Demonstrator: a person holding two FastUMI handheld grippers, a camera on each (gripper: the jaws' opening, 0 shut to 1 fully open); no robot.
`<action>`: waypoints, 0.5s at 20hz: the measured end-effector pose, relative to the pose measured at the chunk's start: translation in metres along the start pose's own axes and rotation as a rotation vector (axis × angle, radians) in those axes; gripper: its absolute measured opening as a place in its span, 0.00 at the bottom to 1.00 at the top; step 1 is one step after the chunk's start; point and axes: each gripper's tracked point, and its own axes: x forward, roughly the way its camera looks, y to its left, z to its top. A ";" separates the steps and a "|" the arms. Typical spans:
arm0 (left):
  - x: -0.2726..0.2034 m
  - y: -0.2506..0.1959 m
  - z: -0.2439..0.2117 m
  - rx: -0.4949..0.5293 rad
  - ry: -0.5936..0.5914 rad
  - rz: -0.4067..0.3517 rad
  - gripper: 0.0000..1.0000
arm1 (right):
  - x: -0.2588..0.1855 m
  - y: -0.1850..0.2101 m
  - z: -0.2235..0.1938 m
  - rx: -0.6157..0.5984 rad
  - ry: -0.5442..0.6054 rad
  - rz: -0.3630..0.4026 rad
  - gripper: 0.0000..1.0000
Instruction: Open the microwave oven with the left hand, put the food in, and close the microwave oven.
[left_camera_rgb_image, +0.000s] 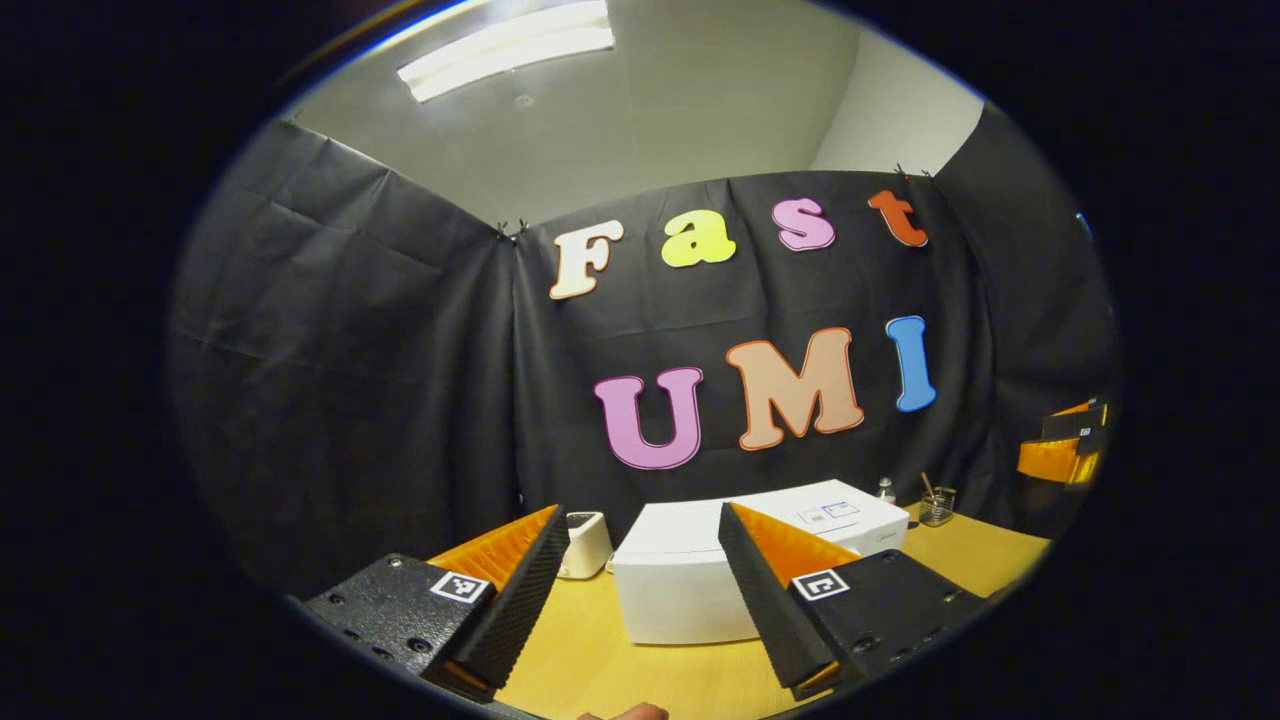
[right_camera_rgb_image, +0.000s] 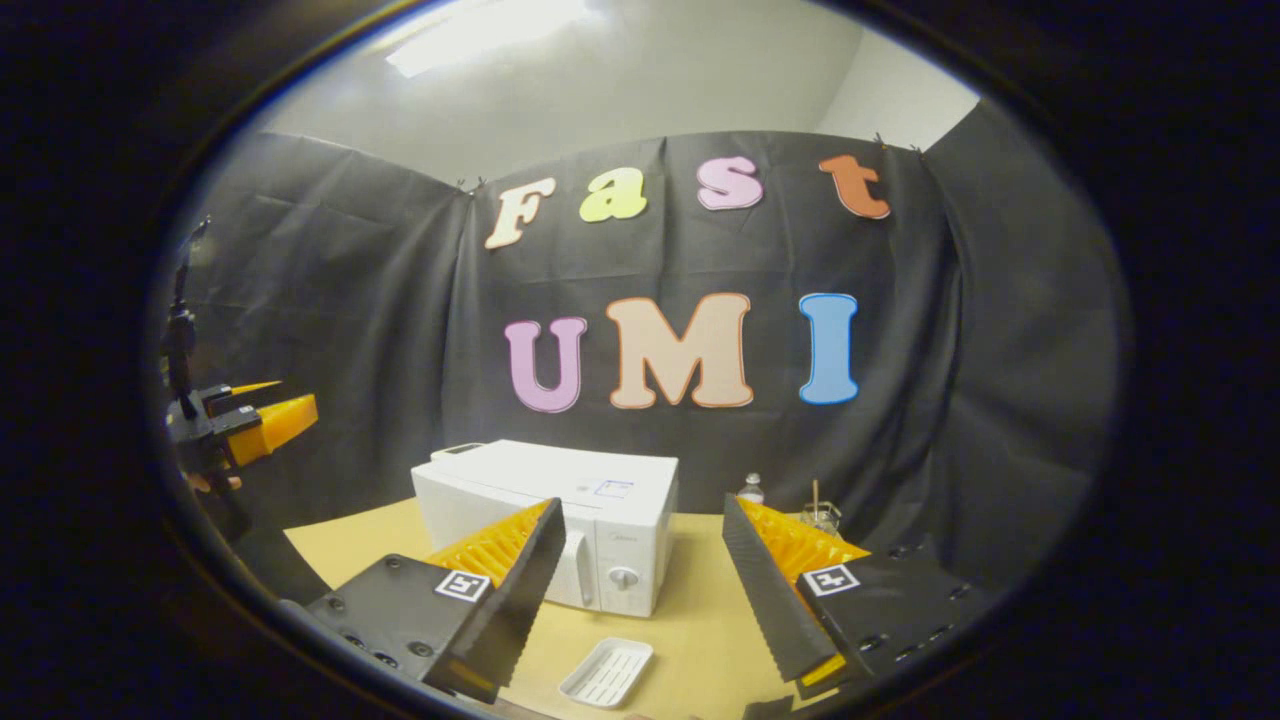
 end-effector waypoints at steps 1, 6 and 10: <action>-0.004 -0.002 0.002 -0.003 -0.003 -0.007 0.98 | -0.002 0.003 0.004 -0.005 -0.006 0.002 0.97; -0.016 -0.005 0.016 -0.029 -0.033 -0.027 0.98 | -0.022 0.013 0.020 -0.041 -0.038 0.009 0.97; -0.019 -0.005 0.007 -0.052 -0.015 -0.030 0.98 | -0.032 0.019 0.015 -0.061 -0.028 0.018 0.96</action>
